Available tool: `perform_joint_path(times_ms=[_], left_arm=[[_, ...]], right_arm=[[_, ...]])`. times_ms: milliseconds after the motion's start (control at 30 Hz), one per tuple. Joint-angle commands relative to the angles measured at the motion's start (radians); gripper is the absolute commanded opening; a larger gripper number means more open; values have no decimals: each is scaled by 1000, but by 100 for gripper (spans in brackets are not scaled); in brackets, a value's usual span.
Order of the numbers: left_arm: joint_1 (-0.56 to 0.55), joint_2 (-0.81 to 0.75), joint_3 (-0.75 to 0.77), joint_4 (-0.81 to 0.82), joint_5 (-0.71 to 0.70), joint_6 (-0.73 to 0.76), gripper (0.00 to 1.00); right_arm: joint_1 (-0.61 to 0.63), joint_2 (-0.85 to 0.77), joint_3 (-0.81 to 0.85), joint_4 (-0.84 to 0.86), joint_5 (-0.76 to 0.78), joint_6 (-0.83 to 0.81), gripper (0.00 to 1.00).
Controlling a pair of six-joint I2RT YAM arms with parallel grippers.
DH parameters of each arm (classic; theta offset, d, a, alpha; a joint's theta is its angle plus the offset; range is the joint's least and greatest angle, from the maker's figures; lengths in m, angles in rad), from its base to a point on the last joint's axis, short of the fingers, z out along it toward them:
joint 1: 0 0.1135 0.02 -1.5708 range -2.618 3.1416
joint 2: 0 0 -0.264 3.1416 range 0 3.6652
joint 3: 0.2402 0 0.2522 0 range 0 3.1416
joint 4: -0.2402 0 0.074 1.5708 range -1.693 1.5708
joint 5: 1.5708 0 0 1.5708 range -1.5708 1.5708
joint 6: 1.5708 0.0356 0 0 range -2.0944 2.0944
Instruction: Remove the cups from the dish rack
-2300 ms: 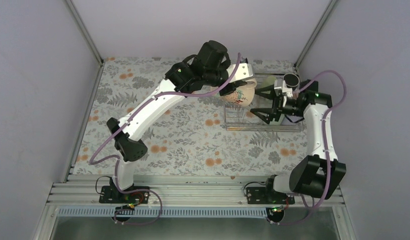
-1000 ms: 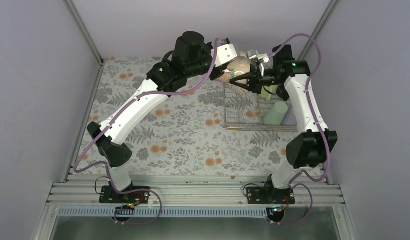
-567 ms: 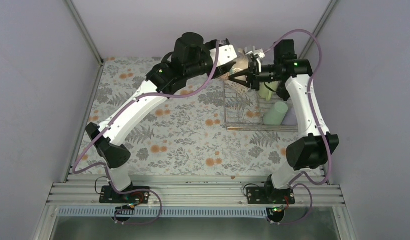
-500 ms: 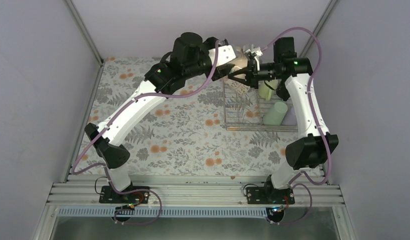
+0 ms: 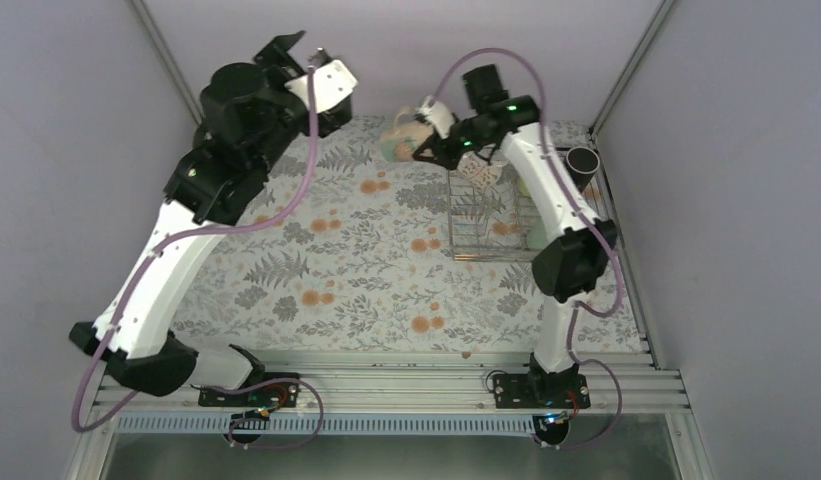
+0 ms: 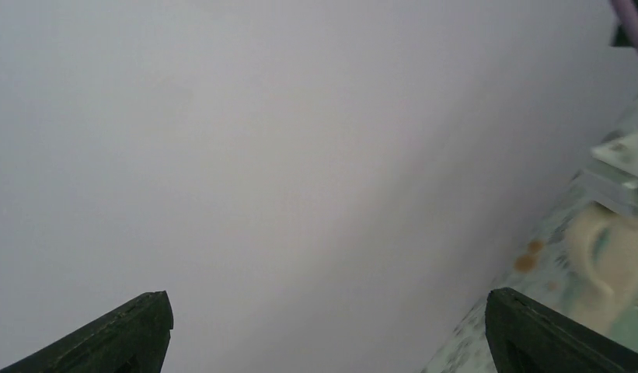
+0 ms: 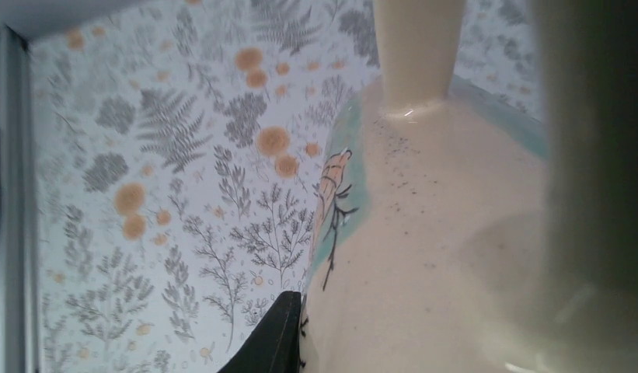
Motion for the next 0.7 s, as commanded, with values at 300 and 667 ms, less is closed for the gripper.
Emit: perform_joint_path(times_ms=[300, 667], left_arm=[[296, -222, -310, -20, -163, 90, 100], [492, -348, -444, -42, -102, 165, 100]], right_arm=[[459, 318, 318, 118, 540, -216, 3], [614, 421, 312, 45, 683, -396, 3]])
